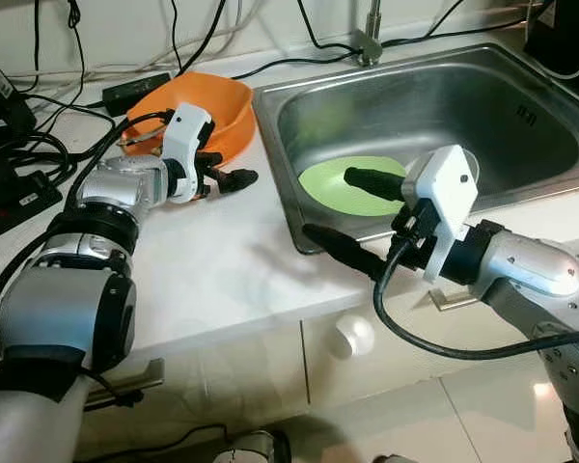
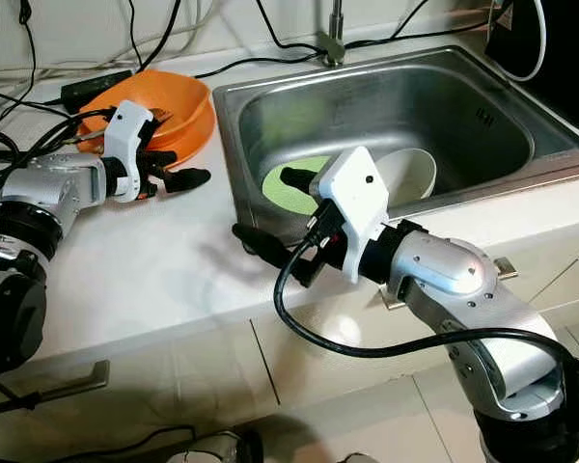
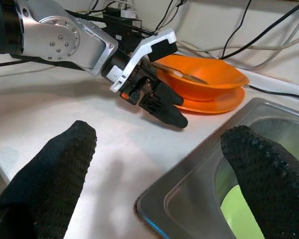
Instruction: Kitchen organization
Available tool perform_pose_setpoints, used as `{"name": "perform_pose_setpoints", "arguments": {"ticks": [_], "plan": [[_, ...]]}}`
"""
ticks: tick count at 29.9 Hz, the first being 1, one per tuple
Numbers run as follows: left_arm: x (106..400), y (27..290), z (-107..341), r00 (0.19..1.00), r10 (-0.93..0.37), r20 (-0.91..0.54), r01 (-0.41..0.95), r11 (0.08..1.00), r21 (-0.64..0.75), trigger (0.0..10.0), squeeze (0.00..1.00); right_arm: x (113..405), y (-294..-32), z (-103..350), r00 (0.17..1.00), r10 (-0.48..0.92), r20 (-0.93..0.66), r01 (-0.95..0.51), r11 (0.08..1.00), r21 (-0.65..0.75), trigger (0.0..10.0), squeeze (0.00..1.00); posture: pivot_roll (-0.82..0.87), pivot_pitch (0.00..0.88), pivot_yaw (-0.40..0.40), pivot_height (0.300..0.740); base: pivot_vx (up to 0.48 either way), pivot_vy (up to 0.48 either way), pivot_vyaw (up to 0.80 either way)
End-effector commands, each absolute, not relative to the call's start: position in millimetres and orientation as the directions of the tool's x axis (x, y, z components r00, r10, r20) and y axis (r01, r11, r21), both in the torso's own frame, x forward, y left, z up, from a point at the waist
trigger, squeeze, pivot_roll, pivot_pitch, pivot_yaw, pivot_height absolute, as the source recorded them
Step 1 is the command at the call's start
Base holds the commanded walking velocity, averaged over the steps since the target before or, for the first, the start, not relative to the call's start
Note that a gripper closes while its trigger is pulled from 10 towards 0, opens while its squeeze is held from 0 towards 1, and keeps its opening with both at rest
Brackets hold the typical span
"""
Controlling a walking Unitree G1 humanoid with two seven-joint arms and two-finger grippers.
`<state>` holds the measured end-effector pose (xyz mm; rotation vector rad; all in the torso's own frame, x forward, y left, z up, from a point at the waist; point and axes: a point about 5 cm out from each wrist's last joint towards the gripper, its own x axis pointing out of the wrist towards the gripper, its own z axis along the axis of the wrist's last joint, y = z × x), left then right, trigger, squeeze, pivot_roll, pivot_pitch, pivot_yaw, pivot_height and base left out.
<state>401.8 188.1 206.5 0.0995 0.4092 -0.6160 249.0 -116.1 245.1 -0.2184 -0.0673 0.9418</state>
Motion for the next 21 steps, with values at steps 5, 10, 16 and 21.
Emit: {"name": "perform_pose_setpoints", "arguments": {"ticks": [5,10,16,21], "plan": [[390.9,193.4,190.7,0.637,-0.603,-0.48,0.633,0.765,-0.119,10.0,0.0,250.5,-114.7,247.8,0.581,0.813,-0.024,-0.795,0.562,-0.229,10.0,0.0,0.0,0.083,0.115,0.74,0.0,0.0,0.0],[387.0,193.8,194.8,0.594,-0.648,-0.478,0.67,0.727,-0.153,10.0,0.0,252.0,-115.1,248.4,0.582,0.813,-0.021,-0.793,0.562,-0.234,10.0,0.0,0.0,0.08,0.113,0.74,0.0,0.0,0.0],[378.3,195.7,203.2,0.536,-0.699,-0.472,0.718,0.672,-0.179,10.0,0.0,254.2,-115.5,248.8,0.58,0.814,-0.02,-0.793,0.56,-0.239,10.0,0.0,0.02,0.076,0.108,0.74,0.0,0.0,0.0],[366.7,193.2,206.8,0.501,-0.734,-0.459,0.74,0.638,-0.213,10.0,0.0,257.0,-115.6,250.1,0.58,0.814,-0.016,-0.792,0.559,-0.246,10.0,0.0,0.03,0.074,0.108,0.74,0.0,0.0,0.0]]}}
